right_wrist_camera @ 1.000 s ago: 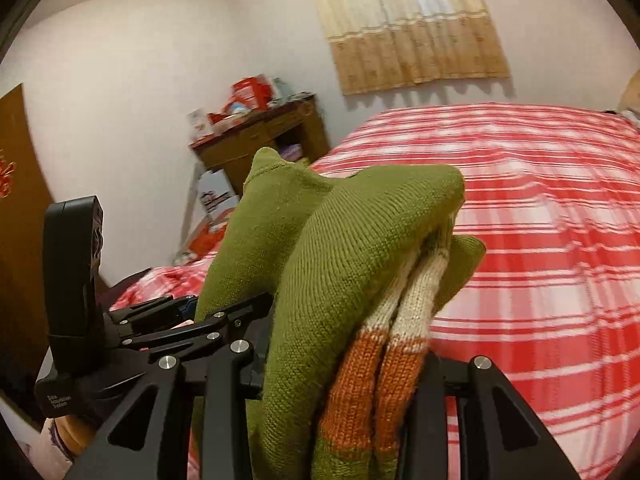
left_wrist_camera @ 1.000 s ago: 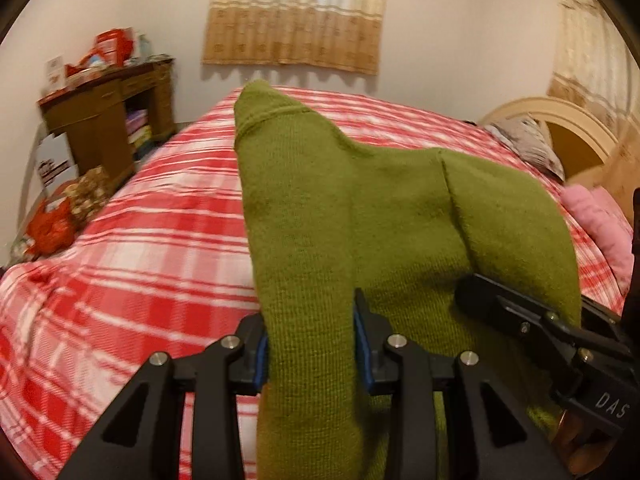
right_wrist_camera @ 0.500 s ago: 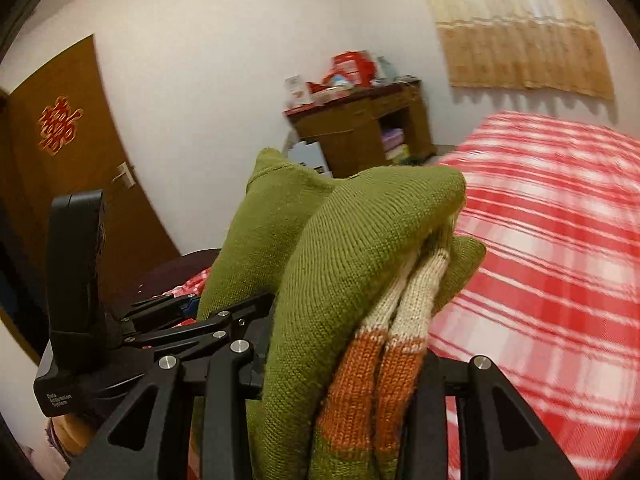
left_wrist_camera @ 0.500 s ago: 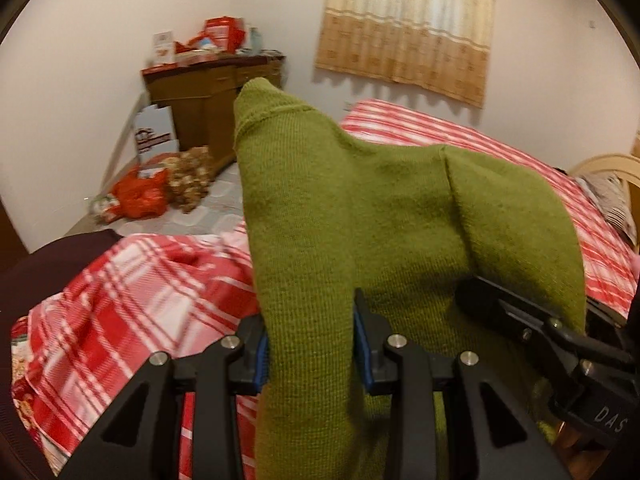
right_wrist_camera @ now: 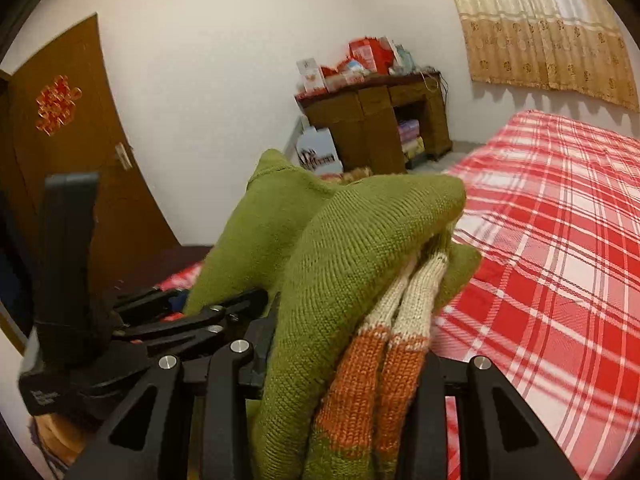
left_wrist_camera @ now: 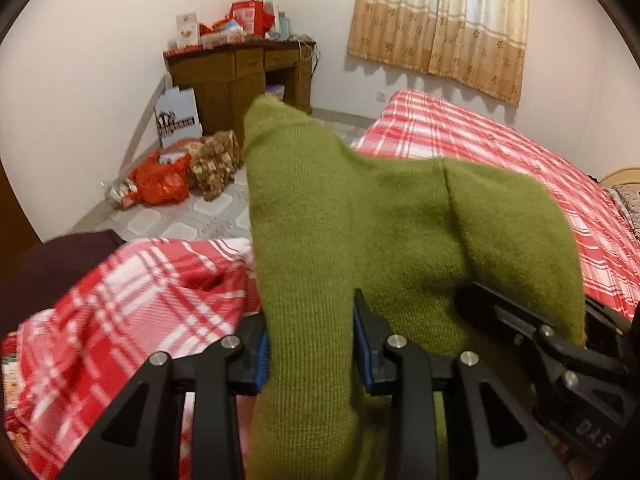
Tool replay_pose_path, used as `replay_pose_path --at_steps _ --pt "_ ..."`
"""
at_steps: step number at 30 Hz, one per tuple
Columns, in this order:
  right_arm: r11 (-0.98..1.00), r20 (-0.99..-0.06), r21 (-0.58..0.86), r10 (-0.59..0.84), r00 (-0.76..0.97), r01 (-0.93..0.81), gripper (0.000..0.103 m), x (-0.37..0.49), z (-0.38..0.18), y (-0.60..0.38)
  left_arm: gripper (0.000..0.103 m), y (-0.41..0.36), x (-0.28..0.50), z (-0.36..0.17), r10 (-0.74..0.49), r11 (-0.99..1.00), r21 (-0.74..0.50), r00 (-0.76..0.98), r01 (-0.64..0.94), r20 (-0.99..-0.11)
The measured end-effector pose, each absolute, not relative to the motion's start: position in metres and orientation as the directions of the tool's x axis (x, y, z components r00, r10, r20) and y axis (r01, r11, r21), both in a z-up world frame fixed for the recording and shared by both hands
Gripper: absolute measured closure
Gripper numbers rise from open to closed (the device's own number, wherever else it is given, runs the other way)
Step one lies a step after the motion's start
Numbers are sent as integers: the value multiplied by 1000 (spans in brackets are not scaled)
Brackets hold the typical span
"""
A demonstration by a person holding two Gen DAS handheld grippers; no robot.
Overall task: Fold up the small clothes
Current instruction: 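Lower the bundle onto the bedspread with both tools and open them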
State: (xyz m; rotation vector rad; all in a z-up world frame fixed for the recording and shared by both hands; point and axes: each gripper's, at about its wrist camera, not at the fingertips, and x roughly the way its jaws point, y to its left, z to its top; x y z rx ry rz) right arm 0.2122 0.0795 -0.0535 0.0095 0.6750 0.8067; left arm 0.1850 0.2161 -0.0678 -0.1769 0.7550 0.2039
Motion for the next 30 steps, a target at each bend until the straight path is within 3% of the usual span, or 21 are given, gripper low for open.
replay_pose_path --at_steps 3,6,12,16,22,28,29,30 --pt "733 -617 254 626 478 -632 65 240 -81 77 62 221 198 -89 109 956 -110 679 -272 -726" --pt "711 -591 399 682 430 -579 60 257 -93 55 53 224 193 -85 86 954 -140 686 -267 -722" --pt "748 -592 415 654 471 -518 49 247 -84 19 48 234 171 -74 32 943 -207 691 -260 -722" --pt "831 -586 290 546 599 -474 48 209 -60 -5 49 230 141 -64 37 952 -194 713 -239 -700" --pt "777 -513 210 604 610 -593 48 128 -35 -8 49 215 95 -62 23 964 -180 735 -196 -677" --pt "799 -611 173 546 573 -576 64 107 -69 10 49 194 90 -70 45 978 -113 712 -174 -701" --pt "808 -640 173 526 560 -563 78 109 -79 11 49 191 93 -73 49 979 -105 701 -176 -712" --pt "813 -663 176 515 544 -555 86 113 -87 12 50 189 93 -75 55 979 -97 692 -179 -720"
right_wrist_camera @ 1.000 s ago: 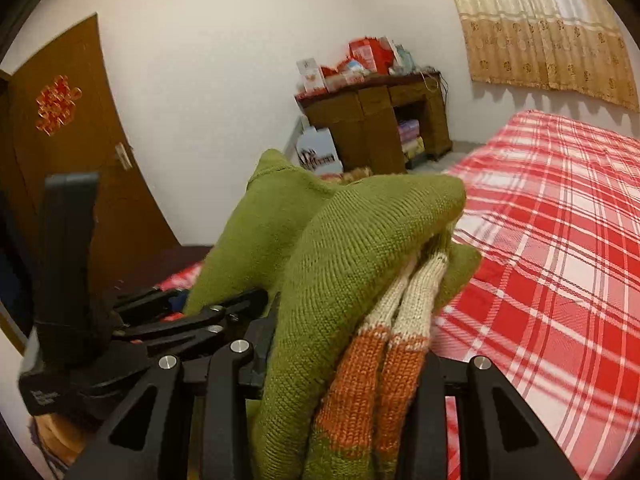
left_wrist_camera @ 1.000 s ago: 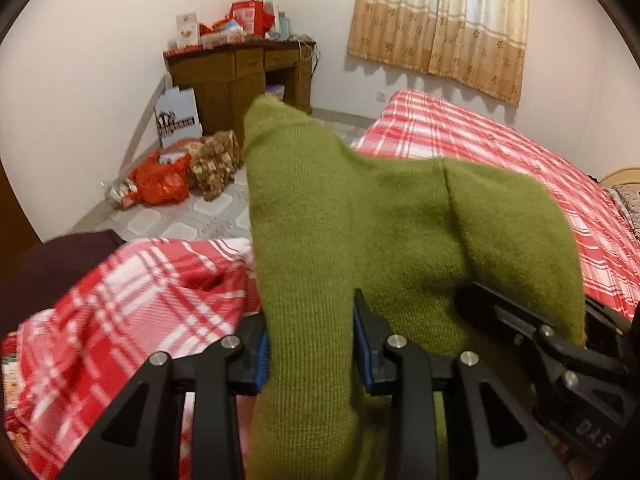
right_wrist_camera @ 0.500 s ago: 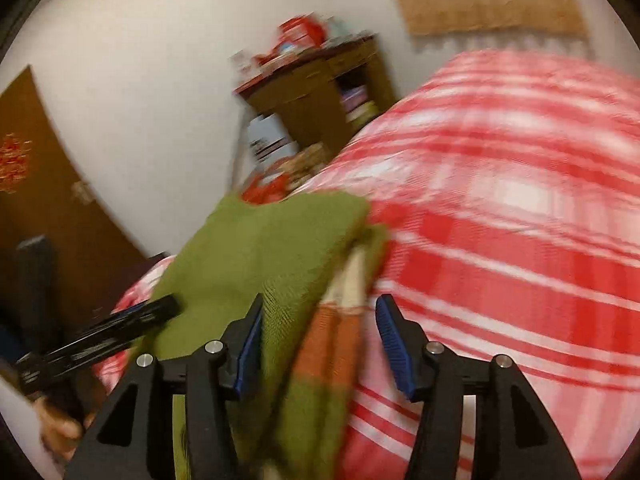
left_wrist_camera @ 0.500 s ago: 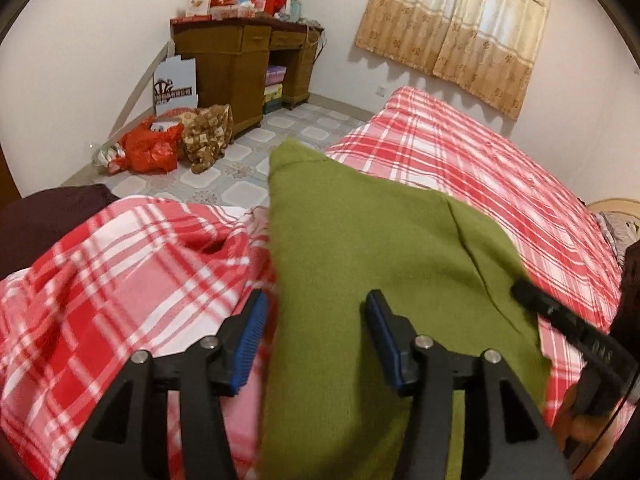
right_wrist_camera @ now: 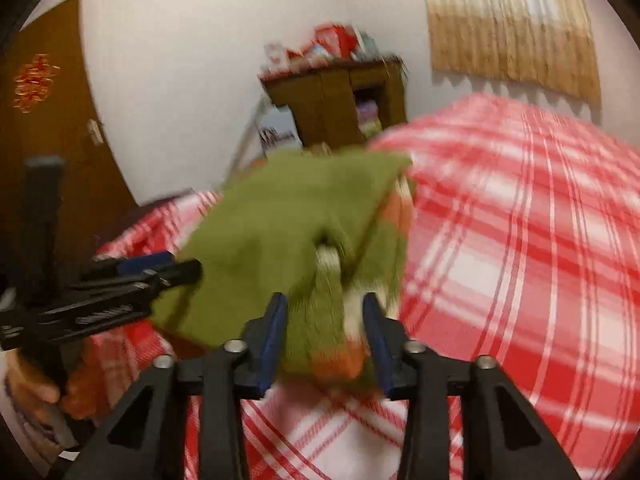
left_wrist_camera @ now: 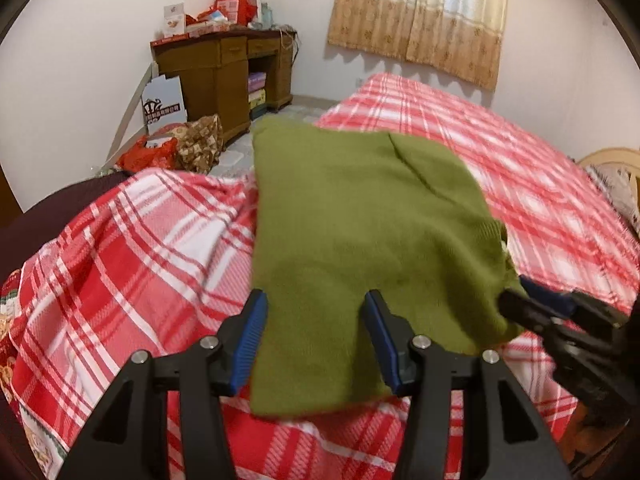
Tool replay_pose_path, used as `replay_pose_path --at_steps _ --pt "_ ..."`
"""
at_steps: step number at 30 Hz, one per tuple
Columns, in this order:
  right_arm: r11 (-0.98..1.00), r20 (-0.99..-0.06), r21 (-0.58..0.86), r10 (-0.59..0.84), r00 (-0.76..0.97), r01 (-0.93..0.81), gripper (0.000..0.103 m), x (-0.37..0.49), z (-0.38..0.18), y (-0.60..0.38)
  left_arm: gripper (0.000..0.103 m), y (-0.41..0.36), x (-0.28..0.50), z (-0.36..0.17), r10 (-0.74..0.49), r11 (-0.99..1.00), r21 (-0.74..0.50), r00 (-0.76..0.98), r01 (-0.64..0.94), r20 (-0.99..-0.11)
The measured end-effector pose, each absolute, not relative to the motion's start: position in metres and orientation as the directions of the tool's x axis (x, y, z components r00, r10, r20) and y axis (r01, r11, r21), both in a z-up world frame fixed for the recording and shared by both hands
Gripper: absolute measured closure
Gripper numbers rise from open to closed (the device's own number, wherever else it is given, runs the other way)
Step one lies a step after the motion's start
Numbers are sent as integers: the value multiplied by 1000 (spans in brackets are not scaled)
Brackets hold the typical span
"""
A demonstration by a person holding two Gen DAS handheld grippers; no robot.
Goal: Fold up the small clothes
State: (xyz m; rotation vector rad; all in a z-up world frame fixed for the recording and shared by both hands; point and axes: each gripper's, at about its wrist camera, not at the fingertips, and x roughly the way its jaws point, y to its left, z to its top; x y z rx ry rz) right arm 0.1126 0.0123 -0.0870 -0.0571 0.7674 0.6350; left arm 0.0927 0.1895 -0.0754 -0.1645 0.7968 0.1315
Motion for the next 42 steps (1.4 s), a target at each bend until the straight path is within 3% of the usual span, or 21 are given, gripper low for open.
replay_pose_path --at_steps 6,14,17,23,24,25,26,28,36,40,42 --pt "836 -662 306 531 529 -456 95 128 -102 -9 50 180 90 -83 146 979 8 668 -205 -729" --pt "854 -678 321 509 530 -409 94 117 -100 -11 50 182 75 -85 168 972 19 636 -234 -754" --pt "860 -690 360 507 517 -363 91 106 -96 -20 50 175 65 -82 192 972 52 644 -229 -741" --pt "897 -671 294 440 597 -331 90 61 -73 -28 50 169 48 -66 214 972 78 687 -224 -695" --pt "903 -667 282 427 610 -324 88 55 -69 -29 50 167 44 -62 220 971 86 697 -223 -682" --pt "908 -663 272 417 622 -319 78 50 -65 -30 48 165 41 -59 224 971 90 705 -222 -673" --pt "910 -656 268 414 631 -318 60 45 -61 -31 46 162 38 -56 226 971 92 711 -222 -665" --pt "906 -630 274 422 652 -322 37 34 -50 -36 33 159 31 -50 232 970 97 727 -224 -646" --pt "917 -609 235 397 687 -322 35 6 -20 -41 24 145 13 -24 249 967 108 762 -231 -597" --pt "930 -574 162 361 735 -330 34 -11 -1 -38 2 136 -1 -3 279 960 129 805 -249 -523" --pt "936 -552 126 341 761 -328 34 -21 9 -36 2 136 -8 8 285 958 124 823 -258 -492"
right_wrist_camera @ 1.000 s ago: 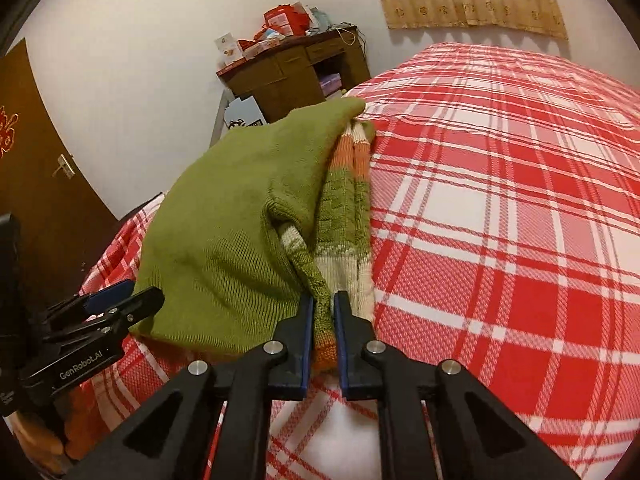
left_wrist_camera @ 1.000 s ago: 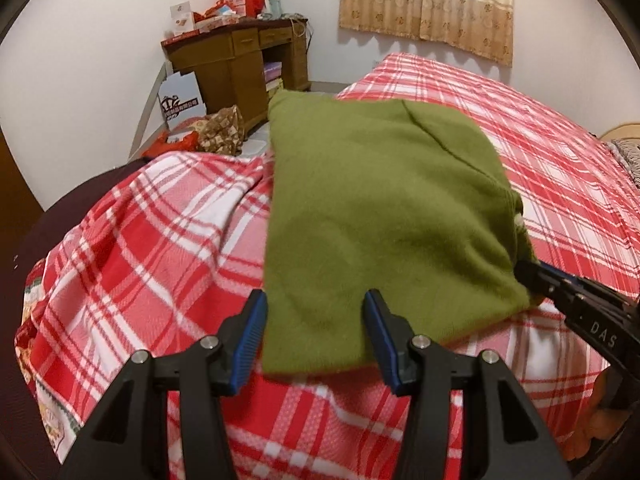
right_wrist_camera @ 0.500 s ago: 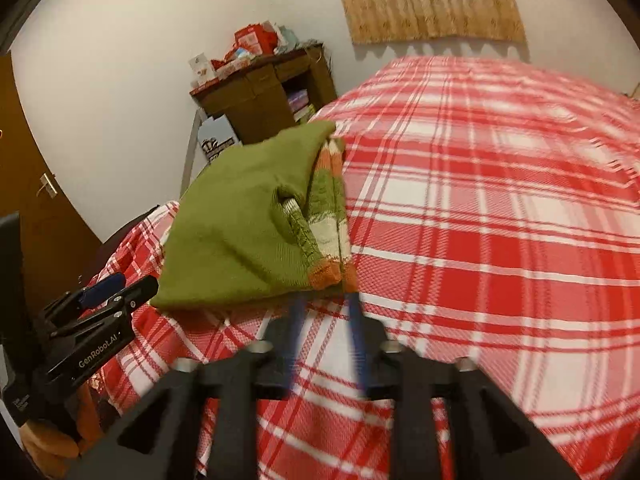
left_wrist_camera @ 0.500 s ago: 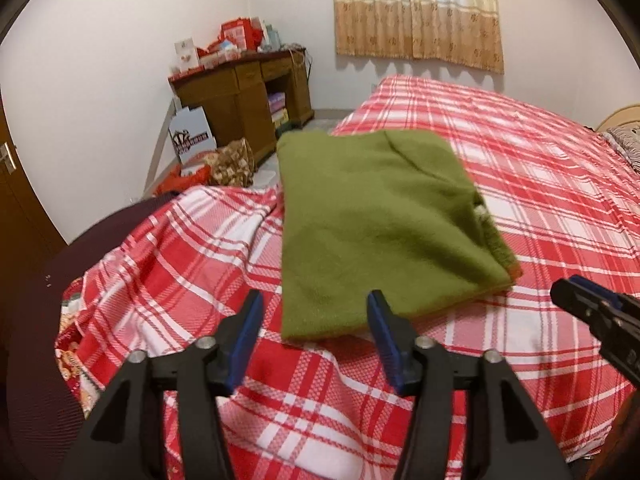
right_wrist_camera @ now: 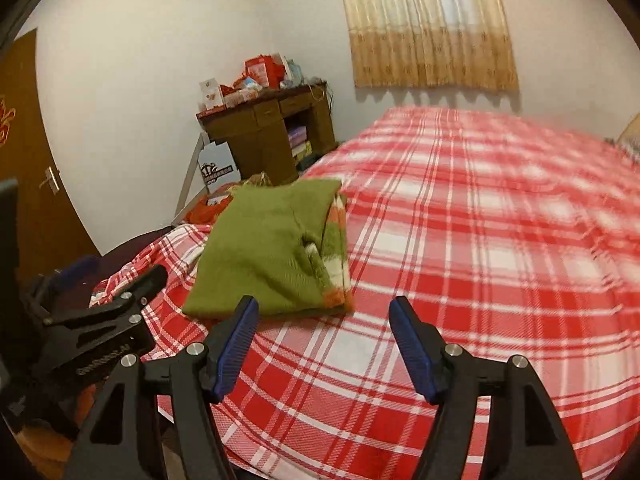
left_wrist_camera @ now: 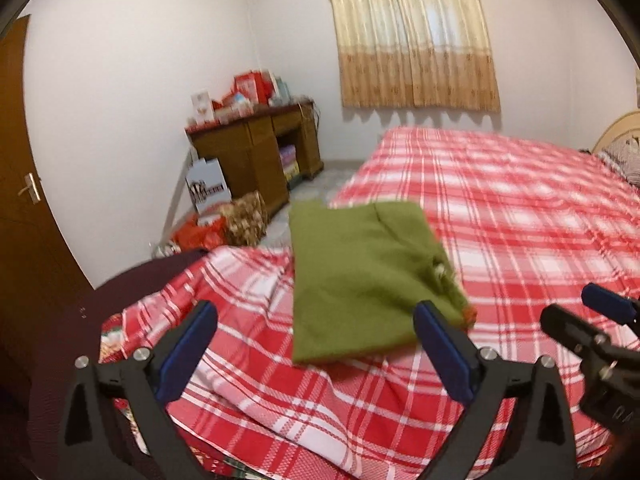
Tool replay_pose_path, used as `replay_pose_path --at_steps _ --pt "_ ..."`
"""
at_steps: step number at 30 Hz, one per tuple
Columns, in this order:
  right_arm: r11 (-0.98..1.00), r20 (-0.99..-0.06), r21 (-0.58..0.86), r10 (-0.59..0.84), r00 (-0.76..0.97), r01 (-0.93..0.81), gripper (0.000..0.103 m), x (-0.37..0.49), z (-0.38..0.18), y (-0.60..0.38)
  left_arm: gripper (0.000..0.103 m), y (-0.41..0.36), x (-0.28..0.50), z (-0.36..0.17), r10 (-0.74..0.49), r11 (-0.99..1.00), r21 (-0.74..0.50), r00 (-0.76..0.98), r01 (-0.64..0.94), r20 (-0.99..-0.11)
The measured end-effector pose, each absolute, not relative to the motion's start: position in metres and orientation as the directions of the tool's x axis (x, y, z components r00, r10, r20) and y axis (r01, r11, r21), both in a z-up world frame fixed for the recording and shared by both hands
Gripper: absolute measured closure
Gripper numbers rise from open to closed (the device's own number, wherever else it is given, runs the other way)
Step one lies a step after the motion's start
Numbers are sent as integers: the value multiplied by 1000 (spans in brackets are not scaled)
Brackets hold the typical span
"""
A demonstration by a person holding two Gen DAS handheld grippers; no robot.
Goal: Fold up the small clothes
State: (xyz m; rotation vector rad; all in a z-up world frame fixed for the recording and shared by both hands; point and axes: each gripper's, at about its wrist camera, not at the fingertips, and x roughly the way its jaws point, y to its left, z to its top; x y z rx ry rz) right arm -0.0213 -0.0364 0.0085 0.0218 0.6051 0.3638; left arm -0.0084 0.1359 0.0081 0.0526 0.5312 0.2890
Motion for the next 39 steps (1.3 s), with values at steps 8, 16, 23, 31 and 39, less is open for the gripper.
replay_pose_path --at_steps 8,16,23,31,39 --pt "946 -487 47 301 820 -320 34 -44 36 -33 0 135 -25 35 302 953 108 845 -284 -442" --pt "945 -365 13 309 878 -327 27 -72 77 -34 0 139 -52 69 356 934 96 879 -343 -316" --pt "936 -269 23 345 899 -352 26 -84 120 -29 0 142 -69 89 377 926 99 891 -364 -252" --pt "943 -184 80 333 925 -323 18 -108 125 -34 0 148 -78 97 356 933 46 899 -356 -256" --pt "942 -199 96 333 922 -320 18 -105 121 -35 0 143 -80 96 371 928 71 897 -365 -241"
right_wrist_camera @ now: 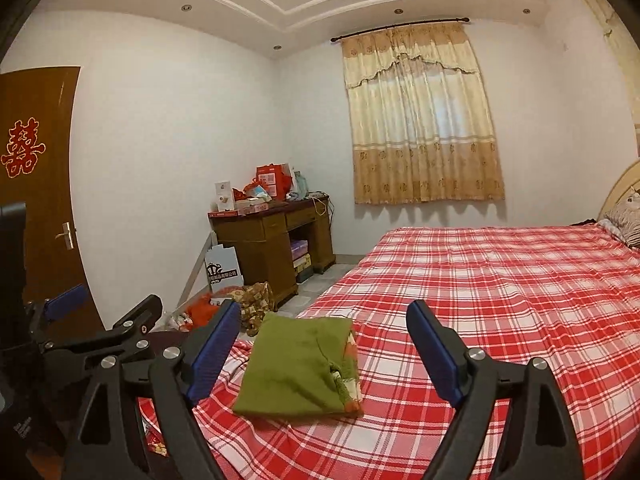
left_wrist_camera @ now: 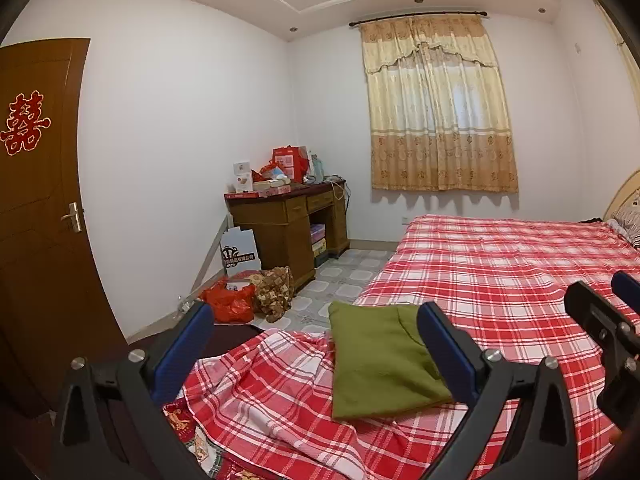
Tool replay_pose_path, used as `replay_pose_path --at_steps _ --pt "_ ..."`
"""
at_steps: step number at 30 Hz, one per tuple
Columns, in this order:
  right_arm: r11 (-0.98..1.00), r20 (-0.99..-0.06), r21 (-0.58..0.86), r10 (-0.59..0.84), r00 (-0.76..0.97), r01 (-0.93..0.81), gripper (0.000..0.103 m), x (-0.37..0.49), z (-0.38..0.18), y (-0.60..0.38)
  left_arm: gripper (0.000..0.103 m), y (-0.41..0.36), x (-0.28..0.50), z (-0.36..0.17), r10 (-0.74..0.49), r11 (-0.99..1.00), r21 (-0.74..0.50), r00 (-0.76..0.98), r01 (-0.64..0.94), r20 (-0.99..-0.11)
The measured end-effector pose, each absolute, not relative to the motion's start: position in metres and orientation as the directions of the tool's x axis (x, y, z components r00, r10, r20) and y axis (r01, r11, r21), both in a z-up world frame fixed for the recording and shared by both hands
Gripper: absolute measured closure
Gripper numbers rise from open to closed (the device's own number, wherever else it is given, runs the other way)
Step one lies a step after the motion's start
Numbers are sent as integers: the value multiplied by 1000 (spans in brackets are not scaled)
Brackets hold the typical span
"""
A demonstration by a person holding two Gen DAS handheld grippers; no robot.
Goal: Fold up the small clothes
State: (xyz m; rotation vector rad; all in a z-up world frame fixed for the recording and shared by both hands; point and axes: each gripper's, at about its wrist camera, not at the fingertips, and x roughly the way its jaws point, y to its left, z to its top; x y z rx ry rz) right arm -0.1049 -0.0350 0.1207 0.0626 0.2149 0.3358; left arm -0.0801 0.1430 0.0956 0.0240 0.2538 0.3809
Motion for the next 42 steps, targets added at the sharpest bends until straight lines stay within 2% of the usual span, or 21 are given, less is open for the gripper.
replay_pose_path --at_steps 32,42 --pt "946 -230 139 318 920 -293 17 -99 108 -42 0 138 -72 90 359 933 96 890 -346 -280" --pt "948 -241 146 313 919 -284 17 -96 106 -44 0 136 -67 86 403 915 129 868 -382 -289"
